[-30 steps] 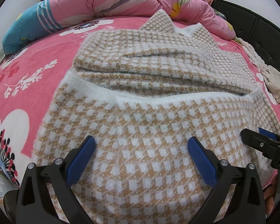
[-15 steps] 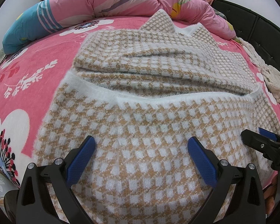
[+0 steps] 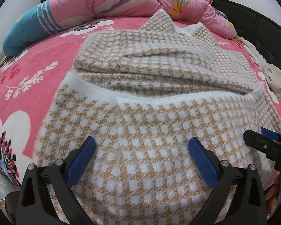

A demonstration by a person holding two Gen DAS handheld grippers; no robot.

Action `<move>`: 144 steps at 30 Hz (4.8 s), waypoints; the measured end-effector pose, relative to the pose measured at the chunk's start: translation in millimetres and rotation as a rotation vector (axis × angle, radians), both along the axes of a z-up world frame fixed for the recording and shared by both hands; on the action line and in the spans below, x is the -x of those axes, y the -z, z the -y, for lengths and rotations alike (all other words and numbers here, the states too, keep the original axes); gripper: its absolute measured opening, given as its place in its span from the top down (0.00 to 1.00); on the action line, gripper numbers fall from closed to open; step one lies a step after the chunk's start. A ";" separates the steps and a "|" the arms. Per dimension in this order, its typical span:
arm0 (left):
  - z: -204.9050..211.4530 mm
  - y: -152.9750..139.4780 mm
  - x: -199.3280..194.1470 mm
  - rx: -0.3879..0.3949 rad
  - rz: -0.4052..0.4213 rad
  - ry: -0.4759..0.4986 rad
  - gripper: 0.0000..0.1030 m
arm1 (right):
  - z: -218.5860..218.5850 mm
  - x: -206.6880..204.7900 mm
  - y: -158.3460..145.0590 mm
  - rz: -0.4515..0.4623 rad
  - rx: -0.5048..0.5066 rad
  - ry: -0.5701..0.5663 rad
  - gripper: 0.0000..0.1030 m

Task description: Fold large clothes

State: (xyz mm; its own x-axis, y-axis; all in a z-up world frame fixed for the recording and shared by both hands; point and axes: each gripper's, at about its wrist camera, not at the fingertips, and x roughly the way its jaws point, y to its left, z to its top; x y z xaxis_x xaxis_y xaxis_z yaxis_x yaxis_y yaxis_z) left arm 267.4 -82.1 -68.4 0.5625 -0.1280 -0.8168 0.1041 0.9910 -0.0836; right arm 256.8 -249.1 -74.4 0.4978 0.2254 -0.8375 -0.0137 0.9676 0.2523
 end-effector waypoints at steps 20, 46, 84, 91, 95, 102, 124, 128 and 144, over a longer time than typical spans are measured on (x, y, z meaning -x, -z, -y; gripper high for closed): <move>-12.8 -0.7 1.9 0.001 0.026 0.004 0.05 | -4.0 25.5 -15.7 0.030 -0.021 -0.071 0.08; -84.5 -95.1 -10.6 0.100 0.290 -0.008 0.05 | 36.4 -21.5 -125.8 0.239 -0.098 -0.042 0.08; 36.6 -110.1 -279.8 0.193 0.085 0.306 0.86 | 60.0 -242.7 -111.4 0.112 -0.024 -0.258 0.91; 33.8 -95.0 -163.2 -0.009 0.159 0.495 0.86 | 43.3 -142.0 -76.0 0.050 0.200 -0.370 0.88; 39.0 -61.4 -135.2 -0.109 0.144 0.518 0.87 | 45.9 -115.9 -100.0 0.102 0.155 -0.400 0.64; 25.0 -59.8 -138.2 -0.002 0.125 0.436 0.84 | 11.0 -159.5 -117.6 0.148 -0.088 -0.371 0.60; -42.1 -58.4 -227.7 0.464 -0.138 0.096 0.66 | 108.9 -187.4 -50.3 -0.059 -0.327 -0.036 0.57; -57.0 -44.1 -243.6 0.616 -0.182 0.032 0.62 | 107.1 -204.7 -26.6 -0.116 -0.356 -0.030 0.58; -88.1 -34.8 -255.2 0.381 -0.085 -0.023 0.89 | 101.8 -219.1 -25.8 -0.066 -0.151 -0.074 0.79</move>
